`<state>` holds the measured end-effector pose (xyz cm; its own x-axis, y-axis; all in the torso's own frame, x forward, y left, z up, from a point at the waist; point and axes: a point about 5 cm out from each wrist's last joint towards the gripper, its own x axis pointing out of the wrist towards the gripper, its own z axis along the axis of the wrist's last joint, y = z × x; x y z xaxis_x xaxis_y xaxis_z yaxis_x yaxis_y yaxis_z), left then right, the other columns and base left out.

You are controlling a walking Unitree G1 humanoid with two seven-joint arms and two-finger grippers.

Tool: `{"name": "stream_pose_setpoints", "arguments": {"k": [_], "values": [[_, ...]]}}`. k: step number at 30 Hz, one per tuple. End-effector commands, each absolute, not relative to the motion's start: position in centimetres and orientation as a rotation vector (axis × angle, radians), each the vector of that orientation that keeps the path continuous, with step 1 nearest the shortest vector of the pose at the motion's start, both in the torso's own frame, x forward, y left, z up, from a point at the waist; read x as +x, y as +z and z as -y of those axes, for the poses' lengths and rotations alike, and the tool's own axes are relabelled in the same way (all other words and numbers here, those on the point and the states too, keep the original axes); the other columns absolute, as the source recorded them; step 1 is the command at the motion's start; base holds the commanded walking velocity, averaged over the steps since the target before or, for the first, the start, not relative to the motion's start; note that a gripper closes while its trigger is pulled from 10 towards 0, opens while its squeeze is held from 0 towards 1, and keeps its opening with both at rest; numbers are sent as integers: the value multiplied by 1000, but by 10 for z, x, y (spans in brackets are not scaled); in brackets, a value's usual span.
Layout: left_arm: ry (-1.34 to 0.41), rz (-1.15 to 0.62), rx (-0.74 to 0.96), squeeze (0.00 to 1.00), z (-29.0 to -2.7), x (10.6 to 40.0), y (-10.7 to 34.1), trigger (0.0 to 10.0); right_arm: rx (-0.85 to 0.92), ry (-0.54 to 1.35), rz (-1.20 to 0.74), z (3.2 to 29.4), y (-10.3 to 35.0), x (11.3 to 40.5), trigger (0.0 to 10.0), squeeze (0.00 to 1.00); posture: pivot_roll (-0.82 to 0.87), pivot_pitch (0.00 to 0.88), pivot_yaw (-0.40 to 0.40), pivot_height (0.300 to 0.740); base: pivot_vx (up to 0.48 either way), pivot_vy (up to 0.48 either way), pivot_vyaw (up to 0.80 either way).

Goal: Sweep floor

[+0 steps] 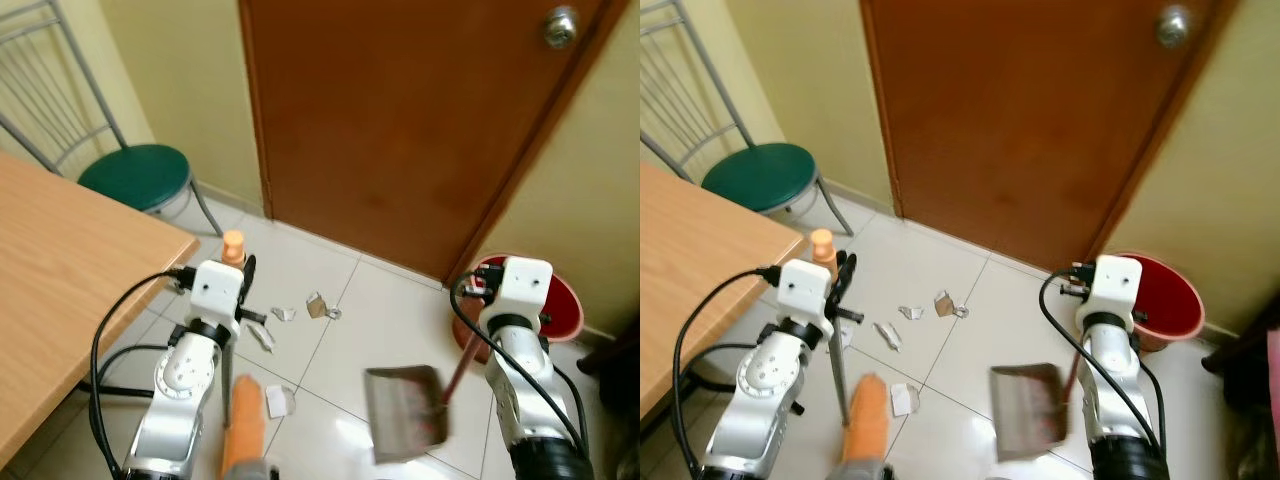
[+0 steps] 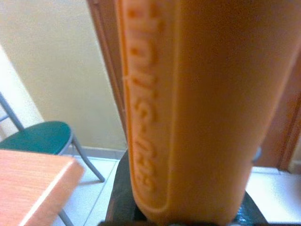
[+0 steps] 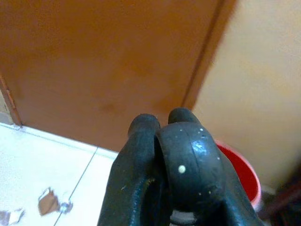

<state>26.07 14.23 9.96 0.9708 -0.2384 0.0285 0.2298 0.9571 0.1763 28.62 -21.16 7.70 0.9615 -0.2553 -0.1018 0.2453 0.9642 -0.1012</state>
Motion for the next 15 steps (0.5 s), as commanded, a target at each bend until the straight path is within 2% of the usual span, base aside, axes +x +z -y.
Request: {"name": "stream_pose_setpoints", "arguments": {"k": [1, 4, 10, 15], "values": [[-261, 68, 163, 0, -137, 263, 104, 10000, -70, -240, -61, 207, 88, 290, 10000, 0, -9, 71, -36, 740, 364, 0, 0], [-281, 68, 172, 0, -134, 264, 104, 10000, -78, -235, -56, 207, 90, 291, 10000, 0, -9, 71, -36, 740, 351, 0, 0], [-360, 57, 187, 0, -125, 259, 100, 10000, -87, -231, -61, 206, 89, 293, 10000, 0, -7, 74, -29, 740, 0, 0, 0], [-399, 55, 175, 0, -115, 261, 100, 10000, -94, -244, -158, 206, 73, 291, 10000, 0, 0, 73, -31, 740, 0, 0, 0]]}}
